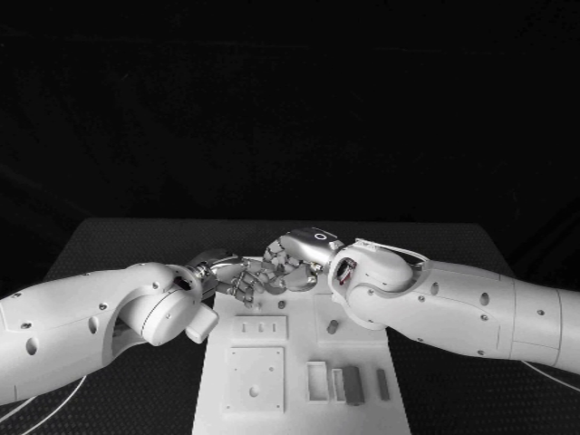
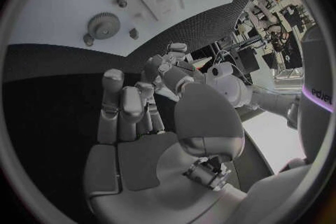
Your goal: Assemble the parts on the task board
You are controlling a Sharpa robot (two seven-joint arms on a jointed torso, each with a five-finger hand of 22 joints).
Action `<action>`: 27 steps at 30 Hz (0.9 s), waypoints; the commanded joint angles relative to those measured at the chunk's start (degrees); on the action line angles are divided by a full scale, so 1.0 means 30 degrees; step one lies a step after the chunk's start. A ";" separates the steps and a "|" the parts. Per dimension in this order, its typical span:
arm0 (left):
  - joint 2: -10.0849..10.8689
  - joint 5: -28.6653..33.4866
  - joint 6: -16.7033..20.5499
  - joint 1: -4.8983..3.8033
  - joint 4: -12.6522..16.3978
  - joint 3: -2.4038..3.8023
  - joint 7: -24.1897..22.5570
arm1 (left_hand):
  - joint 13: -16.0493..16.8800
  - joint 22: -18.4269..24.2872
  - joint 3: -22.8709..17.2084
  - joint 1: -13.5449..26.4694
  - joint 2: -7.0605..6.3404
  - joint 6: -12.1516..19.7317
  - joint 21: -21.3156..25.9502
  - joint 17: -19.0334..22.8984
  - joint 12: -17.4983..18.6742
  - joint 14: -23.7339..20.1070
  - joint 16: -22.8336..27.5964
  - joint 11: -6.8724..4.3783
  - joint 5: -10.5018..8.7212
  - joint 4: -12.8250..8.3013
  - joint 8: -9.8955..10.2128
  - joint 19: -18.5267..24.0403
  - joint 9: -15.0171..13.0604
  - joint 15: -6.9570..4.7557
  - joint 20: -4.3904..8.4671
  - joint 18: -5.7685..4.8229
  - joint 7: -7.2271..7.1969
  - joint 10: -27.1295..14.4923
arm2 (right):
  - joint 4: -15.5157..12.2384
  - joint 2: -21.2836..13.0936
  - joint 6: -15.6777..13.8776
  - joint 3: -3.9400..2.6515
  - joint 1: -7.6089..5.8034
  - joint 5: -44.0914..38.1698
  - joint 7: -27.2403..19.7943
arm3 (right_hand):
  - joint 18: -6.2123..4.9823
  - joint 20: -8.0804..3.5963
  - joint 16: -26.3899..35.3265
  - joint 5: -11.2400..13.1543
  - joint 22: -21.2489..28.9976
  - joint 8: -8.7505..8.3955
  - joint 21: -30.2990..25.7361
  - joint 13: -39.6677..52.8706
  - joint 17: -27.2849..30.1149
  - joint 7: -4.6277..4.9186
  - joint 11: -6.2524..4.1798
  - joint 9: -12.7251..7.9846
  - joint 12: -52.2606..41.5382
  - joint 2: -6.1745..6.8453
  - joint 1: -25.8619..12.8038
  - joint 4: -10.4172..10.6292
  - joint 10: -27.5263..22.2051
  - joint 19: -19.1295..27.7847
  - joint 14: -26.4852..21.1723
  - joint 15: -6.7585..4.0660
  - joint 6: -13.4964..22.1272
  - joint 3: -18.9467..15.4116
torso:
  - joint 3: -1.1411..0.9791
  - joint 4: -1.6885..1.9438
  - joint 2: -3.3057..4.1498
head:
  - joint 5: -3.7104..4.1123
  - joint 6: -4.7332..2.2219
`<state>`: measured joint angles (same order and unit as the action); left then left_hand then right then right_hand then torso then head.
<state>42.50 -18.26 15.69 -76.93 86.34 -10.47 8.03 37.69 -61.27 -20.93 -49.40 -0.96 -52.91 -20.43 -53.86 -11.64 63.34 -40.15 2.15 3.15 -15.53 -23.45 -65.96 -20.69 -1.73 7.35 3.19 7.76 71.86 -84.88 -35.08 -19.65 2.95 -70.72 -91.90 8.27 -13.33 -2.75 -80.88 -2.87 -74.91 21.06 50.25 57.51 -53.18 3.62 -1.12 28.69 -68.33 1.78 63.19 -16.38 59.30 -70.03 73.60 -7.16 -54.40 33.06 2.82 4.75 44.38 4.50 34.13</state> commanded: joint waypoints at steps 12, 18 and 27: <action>-0.0089 0.0389 0.0031 -0.0022 0.0183 0.0028 -0.0121 | 0.0168 -0.0080 -0.0256 0.0149 -0.0452 0.0104 0.0141 0.0088 0.0159 -0.0206 -0.0139 0.0068 -0.0115 0.0133 0.0167 -0.0071 -0.0080 0.0009 -0.0021 0.0211 0.0140 -0.0059 | 0.0114 0.0312 0.0313 0.0007 0.0139 -0.0052 -0.0141 | -0.0556 -0.0131 -0.0066 -0.0066 -0.0325 0.0448 0.0045 -0.0031 0.0010 0.0459 -0.0060 0.1104 -0.0063 -0.0206 0.0078 -0.0043 0.0101 0.0020 0.0035 -0.0065 -0.1249 0.0042 | -0.0009 0.0010 -0.0001 | 0.0028 0.0029; -0.0085 0.0402 0.0139 -0.0022 0.0189 0.0028 -0.0154 | 0.0285 -0.0122 -0.0440 -0.0006 -0.0382 0.0011 0.0164 0.0116 0.0183 -0.0178 -0.0229 0.0037 -0.0116 0.0053 0.0139 -0.0094 -0.0148 -0.0013 -0.0013 0.0215 0.0102 0.0007 | 0.0193 0.0385 0.0327 0.0008 0.0229 -0.0043 -0.0139 | -0.0556 -0.0134 -0.0062 -0.0066 -0.0323 0.0447 0.0042 -0.0031 0.0020 0.0459 -0.0061 0.1115 -0.0063 -0.0211 0.0078 -0.0042 0.0105 0.0015 0.0034 -0.0067 -0.1247 0.0039 | -0.0006 0.0021 0.0003 | 0.0028 0.0056; -0.0001 0.0402 0.0320 -0.0022 0.0174 0.0028 -0.0183 | 0.0600 -0.0332 -0.0894 -0.0690 0.0452 -0.0477 0.0064 0.0148 0.0161 -0.0009 -0.0529 -0.0115 -0.0117 -0.0285 -0.0089 -0.0331 -0.0402 -0.0105 0.0053 0.0216 -0.0092 0.0353 | 0.0210 0.0336 0.0351 0.0010 0.0232 -0.0043 -0.0141 | -0.0556 -0.0137 -0.0055 -0.0065 -0.0321 0.0445 0.0037 -0.0032 0.0032 0.0457 -0.0062 0.1132 -0.0064 -0.0210 0.0074 -0.0041 0.0109 0.0010 0.0033 -0.0068 -0.1246 0.0032 | -0.0014 -0.0021 -0.0004 | -0.0002 0.0101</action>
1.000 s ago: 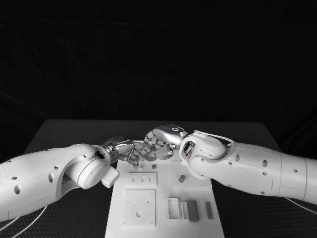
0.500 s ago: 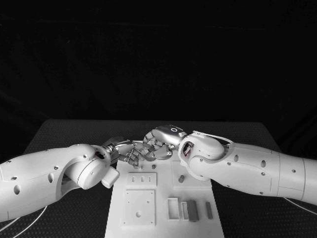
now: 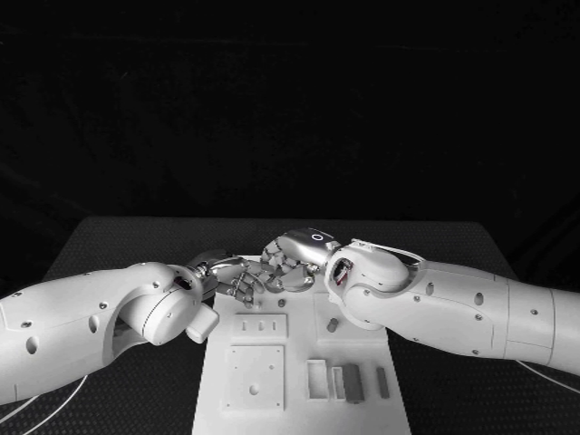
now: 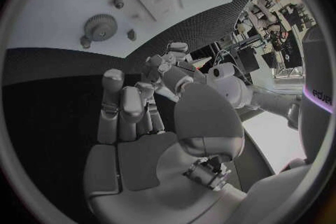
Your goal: Assemble the parts on the task board
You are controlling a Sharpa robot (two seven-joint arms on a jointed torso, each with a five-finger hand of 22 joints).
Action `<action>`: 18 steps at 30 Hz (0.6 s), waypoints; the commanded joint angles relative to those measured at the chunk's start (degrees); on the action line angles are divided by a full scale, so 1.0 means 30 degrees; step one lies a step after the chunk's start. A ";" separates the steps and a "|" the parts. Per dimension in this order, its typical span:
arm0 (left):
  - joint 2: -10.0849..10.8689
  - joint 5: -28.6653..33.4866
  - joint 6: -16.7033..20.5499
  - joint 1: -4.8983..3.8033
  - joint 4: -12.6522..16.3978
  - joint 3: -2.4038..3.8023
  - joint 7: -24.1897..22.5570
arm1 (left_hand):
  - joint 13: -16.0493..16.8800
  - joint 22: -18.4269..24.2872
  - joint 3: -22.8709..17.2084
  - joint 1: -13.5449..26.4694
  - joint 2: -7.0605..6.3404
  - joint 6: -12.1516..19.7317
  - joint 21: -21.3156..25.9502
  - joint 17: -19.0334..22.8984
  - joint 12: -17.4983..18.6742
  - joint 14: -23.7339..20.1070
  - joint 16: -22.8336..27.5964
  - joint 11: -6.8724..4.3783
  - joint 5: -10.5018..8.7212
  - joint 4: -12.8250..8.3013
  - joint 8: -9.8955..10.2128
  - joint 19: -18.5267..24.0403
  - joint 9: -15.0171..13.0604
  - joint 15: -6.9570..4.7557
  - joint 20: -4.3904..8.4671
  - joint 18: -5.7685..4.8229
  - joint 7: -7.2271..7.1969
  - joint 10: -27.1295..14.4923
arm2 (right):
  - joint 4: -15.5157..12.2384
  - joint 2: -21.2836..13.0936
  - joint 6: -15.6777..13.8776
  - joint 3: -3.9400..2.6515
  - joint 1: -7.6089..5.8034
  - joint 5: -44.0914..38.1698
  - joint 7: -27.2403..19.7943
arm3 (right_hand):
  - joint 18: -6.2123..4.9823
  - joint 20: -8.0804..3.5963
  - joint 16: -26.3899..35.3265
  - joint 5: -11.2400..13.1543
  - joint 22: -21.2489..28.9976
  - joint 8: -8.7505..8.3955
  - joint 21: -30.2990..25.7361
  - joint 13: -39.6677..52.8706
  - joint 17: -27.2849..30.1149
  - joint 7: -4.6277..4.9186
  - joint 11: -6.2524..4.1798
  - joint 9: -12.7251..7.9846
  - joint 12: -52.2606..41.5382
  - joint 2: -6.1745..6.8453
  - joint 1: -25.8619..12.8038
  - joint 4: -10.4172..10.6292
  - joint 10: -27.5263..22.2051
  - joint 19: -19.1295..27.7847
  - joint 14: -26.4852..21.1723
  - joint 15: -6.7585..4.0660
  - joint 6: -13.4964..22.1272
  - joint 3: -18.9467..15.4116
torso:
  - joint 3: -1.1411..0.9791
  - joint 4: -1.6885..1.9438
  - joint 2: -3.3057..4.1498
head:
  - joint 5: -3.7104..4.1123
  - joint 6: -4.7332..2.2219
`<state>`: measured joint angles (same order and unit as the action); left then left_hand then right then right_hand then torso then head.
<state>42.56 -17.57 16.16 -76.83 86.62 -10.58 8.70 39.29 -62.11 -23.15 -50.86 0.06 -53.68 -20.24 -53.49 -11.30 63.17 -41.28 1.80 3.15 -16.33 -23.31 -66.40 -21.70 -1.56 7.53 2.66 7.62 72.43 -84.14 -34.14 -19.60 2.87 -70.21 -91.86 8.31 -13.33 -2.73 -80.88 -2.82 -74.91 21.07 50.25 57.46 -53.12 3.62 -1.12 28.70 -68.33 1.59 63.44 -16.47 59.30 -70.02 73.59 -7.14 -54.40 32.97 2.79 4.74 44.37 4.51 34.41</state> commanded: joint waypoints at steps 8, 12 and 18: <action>-0.0031 0.0170 0.0162 -0.0057 0.0063 0.0065 -0.0351 | 0.0239 -0.0201 -0.0245 -0.0537 0.0390 -0.0428 -0.0059 0.0035 0.0055 0.0116 -0.0321 -0.0087 -0.0117 -0.0073 -0.0224 -0.0275 -0.0202 -0.0226 0.0050 0.0387 -0.0146 0.0343 | -0.0058 0.0034 0.0329 0.0037 0.0066 -0.0033 -0.0171 | -0.0555 -0.0146 -0.0051 -0.0081 -0.0319 0.0445 0.0033 -0.0017 0.0014 0.0456 -0.0065 0.1143 -0.0065 -0.0146 -0.0010 -0.0012 0.0113 0.0001 0.0038 -0.0076 -0.1246 0.0058 | -0.0006 -0.0006 -0.0002 | 0.0006 0.0011; -0.0024 0.0170 0.0279 -0.0057 0.0050 0.0065 -0.0342 | 0.0349 -0.0304 -0.0562 -0.0969 0.0429 -0.0508 -0.0087 0.0066 0.0101 0.0140 -0.0421 -0.0121 -0.0117 -0.0024 -0.0230 -0.0331 -0.0283 -0.0264 0.0083 0.0371 -0.0187 0.0427 | -0.0046 0.0030 0.0359 0.0037 0.0066 -0.0004 -0.0198 | -0.0555 -0.0148 -0.0052 -0.0081 -0.0319 0.0446 0.0031 -0.0017 0.0002 0.0454 -0.0066 0.1150 -0.0066 -0.0146 -0.0009 -0.0013 0.0116 -0.0001 0.0045 -0.0077 -0.1248 0.0057 | -0.0006 -0.0013 0.0004 | -0.0013 0.0010; -0.0008 0.0170 0.0336 -0.0057 0.0041 0.0065 -0.0290 | 0.0395 -0.0342 -0.0693 -0.1053 0.0382 -0.0509 -0.0074 0.0095 0.0149 0.0123 -0.0449 -0.0114 -0.0118 -0.0010 -0.0206 -0.0326 -0.0314 -0.0260 0.0086 0.0349 -0.0179 0.0434 | -0.0066 0.0019 0.0370 0.0039 0.0066 0.0020 -0.0202 | -0.0555 -0.0150 -0.0054 -0.0081 -0.0317 0.0447 0.0027 -0.0017 -0.0011 0.0452 -0.0069 0.1163 -0.0067 -0.0143 -0.0008 -0.0015 0.0121 -0.0006 0.0054 -0.0080 -0.1251 0.0053 | -0.0008 -0.0009 0.0002 | -0.0010 0.0023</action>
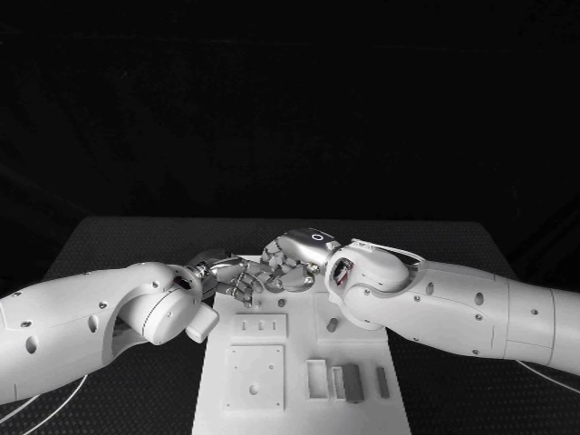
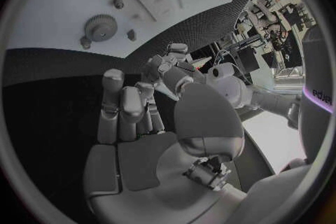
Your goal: Assemble the parts on the task board
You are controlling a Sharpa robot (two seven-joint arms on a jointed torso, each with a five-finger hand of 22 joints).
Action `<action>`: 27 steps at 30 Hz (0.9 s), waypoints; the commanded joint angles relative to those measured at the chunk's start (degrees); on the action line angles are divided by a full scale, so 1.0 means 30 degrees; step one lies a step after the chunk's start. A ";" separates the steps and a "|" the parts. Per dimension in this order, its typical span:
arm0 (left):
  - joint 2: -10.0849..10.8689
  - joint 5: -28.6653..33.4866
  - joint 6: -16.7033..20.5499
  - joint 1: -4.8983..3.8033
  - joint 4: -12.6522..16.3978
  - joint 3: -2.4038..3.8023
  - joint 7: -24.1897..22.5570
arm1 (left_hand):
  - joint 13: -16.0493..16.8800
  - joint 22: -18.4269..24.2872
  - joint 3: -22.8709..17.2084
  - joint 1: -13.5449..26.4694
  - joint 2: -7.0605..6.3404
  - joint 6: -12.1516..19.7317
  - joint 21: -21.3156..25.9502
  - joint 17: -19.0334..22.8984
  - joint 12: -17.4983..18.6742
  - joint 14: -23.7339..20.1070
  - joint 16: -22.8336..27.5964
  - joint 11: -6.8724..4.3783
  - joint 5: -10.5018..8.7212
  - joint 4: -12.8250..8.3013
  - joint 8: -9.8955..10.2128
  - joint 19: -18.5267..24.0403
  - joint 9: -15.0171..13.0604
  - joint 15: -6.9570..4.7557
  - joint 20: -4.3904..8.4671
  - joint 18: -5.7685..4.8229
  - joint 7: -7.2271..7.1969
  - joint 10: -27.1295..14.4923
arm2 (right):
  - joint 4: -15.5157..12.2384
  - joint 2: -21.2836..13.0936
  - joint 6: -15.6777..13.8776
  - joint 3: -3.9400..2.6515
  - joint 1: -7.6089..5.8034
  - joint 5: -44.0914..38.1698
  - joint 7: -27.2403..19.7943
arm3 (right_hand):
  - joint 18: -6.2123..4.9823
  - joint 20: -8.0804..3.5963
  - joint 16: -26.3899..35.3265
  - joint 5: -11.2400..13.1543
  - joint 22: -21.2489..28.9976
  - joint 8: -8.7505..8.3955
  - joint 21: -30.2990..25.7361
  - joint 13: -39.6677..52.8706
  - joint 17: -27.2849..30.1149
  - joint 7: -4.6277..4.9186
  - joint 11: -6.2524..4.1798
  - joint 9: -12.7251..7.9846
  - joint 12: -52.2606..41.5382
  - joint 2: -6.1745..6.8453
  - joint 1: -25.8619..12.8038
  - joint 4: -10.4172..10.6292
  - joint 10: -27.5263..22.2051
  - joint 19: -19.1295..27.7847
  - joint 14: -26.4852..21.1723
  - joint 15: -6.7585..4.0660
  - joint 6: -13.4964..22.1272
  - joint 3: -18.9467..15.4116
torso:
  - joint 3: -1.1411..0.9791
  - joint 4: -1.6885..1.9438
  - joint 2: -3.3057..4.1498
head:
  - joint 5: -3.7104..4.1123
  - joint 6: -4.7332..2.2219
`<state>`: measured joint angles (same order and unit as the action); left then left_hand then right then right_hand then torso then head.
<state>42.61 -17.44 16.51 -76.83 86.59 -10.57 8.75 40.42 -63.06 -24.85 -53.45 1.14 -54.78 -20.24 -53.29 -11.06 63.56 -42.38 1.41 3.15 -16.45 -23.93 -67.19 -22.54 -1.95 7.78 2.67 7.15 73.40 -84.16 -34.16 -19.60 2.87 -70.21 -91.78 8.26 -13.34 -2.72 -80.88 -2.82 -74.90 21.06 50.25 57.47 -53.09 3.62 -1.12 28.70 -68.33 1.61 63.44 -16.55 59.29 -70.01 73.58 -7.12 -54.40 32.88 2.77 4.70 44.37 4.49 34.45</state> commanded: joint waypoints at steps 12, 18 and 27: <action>-0.0022 0.0087 0.0398 -0.0057 0.0088 0.0060 -0.0019 | 0.0367 -0.0355 -0.1312 -0.1331 0.0186 -0.0540 -0.0172 0.0132 0.0172 0.0126 -0.0433 -0.0107 -0.0100 0.0063 -0.0071 -0.0281 -0.0356 -0.0232 0.0100 0.0288 -0.0205 0.0460 | -0.0065 0.0024 0.0336 0.0039 0.0065 -0.0015 -0.0148 | -0.0555 -0.0159 -0.0052 -0.0082 -0.0316 0.0447 0.0021 -0.0021 -0.0022 0.0447 -0.0074 0.1186 -0.0069 -0.0141 -0.0004 0.0008 0.0130 -0.0017 0.0064 -0.0090 -0.1253 0.0075 | 0.0008 0.0005 0.0002 | -0.0008 0.0043; 0.0000 0.0087 0.0662 -0.0057 0.0082 0.0060 0.0036 | 0.0557 -0.0534 -0.2063 -0.1824 0.0352 -0.0744 -0.0241 0.0173 0.0197 0.0210 -0.0632 -0.0180 -0.0079 -0.0021 -0.0135 -0.0409 -0.0582 -0.0299 0.0169 0.0267 -0.0321 0.0648 | -0.0061 0.0005 0.0380 0.0041 0.0072 -0.0015 -0.0157 | -0.0555 -0.0160 -0.0050 -0.0082 -0.0316 0.0447 0.0020 -0.0021 -0.0020 0.0446 -0.0075 0.1193 -0.0069 -0.0135 -0.0003 0.0006 0.0132 -0.0019 0.0065 -0.0091 -0.1254 0.0072 | 0.0005 0.0005 -0.0002 | -0.0031 0.0060; 0.0006 0.0089 0.0781 -0.0057 0.0115 0.0060 0.0056 | 0.0883 -0.0933 -0.2567 -0.1836 0.0373 -0.1035 -0.0414 0.0117 -0.0028 0.0384 -0.1175 -0.0338 -0.0045 0.0022 -0.0258 -0.0611 -0.1110 -0.0454 0.0315 0.0203 -0.0464 0.0960 | 0.0028 0.0057 0.0453 0.0050 0.0105 -0.0011 -0.0150 | -0.0555 -0.0163 -0.0048 -0.0082 -0.0315 0.0449 0.0016 -0.0021 -0.0017 0.0442 -0.0079 0.1209 -0.0069 -0.0126 0.0001 0.0004 0.0136 -0.0024 0.0067 -0.0094 -0.1259 0.0067 | 0.0000 0.0000 0.0006 | -0.0020 0.0078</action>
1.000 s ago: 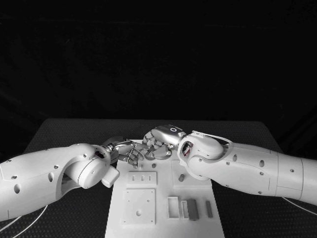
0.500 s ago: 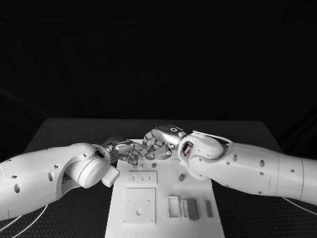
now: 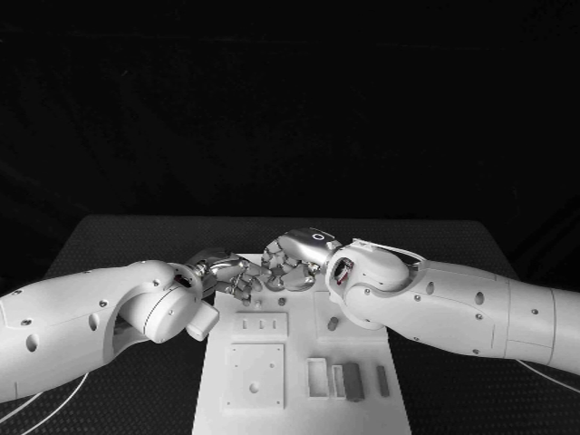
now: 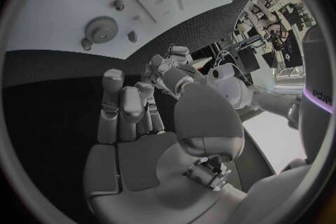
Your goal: Assemble the parts on the task board
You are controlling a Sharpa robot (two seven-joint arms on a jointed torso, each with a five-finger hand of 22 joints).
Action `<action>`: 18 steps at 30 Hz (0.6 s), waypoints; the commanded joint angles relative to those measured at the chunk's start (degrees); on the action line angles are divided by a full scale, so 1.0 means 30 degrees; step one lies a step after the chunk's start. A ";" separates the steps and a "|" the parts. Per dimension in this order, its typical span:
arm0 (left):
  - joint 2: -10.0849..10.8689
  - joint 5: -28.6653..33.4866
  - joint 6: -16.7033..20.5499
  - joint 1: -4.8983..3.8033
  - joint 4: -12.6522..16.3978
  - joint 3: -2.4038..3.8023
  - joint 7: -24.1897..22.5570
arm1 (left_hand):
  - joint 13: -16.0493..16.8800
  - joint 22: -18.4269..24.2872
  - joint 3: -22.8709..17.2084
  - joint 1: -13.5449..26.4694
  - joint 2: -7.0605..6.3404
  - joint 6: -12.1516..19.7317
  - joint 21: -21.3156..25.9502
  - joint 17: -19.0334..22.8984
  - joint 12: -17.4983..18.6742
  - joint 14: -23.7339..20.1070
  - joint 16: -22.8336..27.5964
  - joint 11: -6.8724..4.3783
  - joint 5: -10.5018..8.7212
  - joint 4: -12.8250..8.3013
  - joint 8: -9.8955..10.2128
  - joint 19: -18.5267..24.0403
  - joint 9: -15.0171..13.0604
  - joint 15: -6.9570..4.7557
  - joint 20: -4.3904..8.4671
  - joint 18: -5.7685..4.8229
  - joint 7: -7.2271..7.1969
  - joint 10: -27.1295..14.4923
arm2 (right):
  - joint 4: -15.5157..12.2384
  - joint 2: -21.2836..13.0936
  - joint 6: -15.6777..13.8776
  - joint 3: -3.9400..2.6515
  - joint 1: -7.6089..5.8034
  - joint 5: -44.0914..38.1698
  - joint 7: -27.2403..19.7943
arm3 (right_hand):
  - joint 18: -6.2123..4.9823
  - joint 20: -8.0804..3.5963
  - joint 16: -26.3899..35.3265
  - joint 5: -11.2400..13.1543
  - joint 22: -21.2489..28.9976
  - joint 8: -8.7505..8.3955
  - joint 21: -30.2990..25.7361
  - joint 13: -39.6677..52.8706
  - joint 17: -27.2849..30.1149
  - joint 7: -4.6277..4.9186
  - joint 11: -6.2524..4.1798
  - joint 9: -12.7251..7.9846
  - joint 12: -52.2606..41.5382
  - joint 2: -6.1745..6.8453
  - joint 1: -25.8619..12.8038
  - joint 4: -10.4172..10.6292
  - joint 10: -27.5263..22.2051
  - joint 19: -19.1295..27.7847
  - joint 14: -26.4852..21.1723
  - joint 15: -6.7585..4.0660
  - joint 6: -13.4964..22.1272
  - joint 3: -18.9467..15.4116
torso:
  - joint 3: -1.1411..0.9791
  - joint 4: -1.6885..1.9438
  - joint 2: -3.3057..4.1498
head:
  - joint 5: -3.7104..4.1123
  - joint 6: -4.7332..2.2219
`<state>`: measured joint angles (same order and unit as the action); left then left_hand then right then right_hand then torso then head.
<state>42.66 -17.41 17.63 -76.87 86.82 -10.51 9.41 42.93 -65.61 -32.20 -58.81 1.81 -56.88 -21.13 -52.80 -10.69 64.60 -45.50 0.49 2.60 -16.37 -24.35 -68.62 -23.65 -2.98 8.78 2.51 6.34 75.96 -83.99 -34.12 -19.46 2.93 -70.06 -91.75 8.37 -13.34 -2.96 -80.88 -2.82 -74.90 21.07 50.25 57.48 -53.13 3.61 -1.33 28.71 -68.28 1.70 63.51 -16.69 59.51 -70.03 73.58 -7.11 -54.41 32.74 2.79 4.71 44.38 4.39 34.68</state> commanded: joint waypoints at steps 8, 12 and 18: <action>-0.0024 0.0287 0.0375 -0.0044 0.0026 0.0042 -0.0150 | 0.0289 -0.0486 -0.0341 0.0300 0.0244 -0.0527 -0.0284 -0.0104 -0.0559 0.0025 -0.0675 -0.0140 0.0331 -0.0004 -0.0157 -0.0247 -0.1268 -0.0250 0.0133 0.0209 -0.0301 0.0155 | 0.0086 0.0088 0.0432 0.0036 0.0060 0.0067 -0.0183 | -0.0553 -0.0085 -0.0040 -0.0082 -0.0313 0.0446 0.0011 -0.0024 0.0013 0.0442 -0.0011 0.1220 -0.0084 -0.0144 -0.0023 0.0052 0.0069 -0.0021 0.0060 -0.0102 -0.1256 0.0104 | -0.0006 0.0003 -0.0001 | 0.0029 0.0032; -0.0025 0.0387 0.0358 -0.0044 -0.0003 0.0042 -0.0110 | 0.0396 -0.0655 -0.0395 0.0459 0.0303 -0.0601 -0.0352 -0.0120 -0.0742 0.0014 -0.0889 -0.0184 0.0369 -0.0016 -0.0164 -0.0287 -0.1490 -0.0303 0.0189 0.0196 -0.0342 0.0165 | 0.0240 0.0099 0.0278 0.0047 0.0060 0.0201 -0.0190 | -0.0553 -0.0066 -0.0008 -0.0084 -0.0317 0.0348 -0.0005 -0.0041 0.0071 0.0448 0.0000 0.1216 -0.0048 0.0073 -0.0122 0.0106 0.0043 -0.0014 0.0036 -0.0095 -0.1152 0.0061 | -0.0013 0.0000 0.0002 | 0.0022 0.0055; -0.0029 0.0389 0.0252 -0.0044 -0.0122 0.0042 0.0088 | 0.0667 -0.1067 -0.0483 0.0809 0.0397 -0.0790 -0.0540 -0.0170 -0.1237 0.0033 -0.1423 -0.0310 0.0530 -0.0036 -0.0173 -0.0407 -0.2015 -0.0448 0.0331 0.0179 -0.0452 0.0212 | 0.0309 -0.0172 -0.0342 0.0064 0.0099 0.0580 -0.0156 | -0.0553 -0.0098 -0.0007 -0.0061 -0.0265 -0.1521 -0.0105 -0.0026 0.0024 0.1467 0.0913 0.0462 -0.0007 0.1900 -0.0836 0.0810 -0.0174 -0.0173 0.0142 0.0794 0.1626 0.0155 | -0.0020 -0.0008 -0.0003 | -0.0026 0.0054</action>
<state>42.59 -16.77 18.03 -76.87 86.57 -10.49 9.73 44.86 -68.71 -33.32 -56.86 2.97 -57.20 -22.43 -53.23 -14.21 64.62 -49.54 -0.15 3.95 -16.61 -24.47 -69.66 -23.62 -4.00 9.61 1.71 6.57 76.61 -83.13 -34.29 -19.71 3.07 -69.92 -90.73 8.19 -13.36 -3.05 -80.87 -2.84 -74.92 17.24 50.24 57.31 -52.98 6.52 1.00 30.62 -68.28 6.79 61.09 -14.64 59.07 -70.13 73.97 -5.26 -51.57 33.13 2.74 4.71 44.38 4.37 34.88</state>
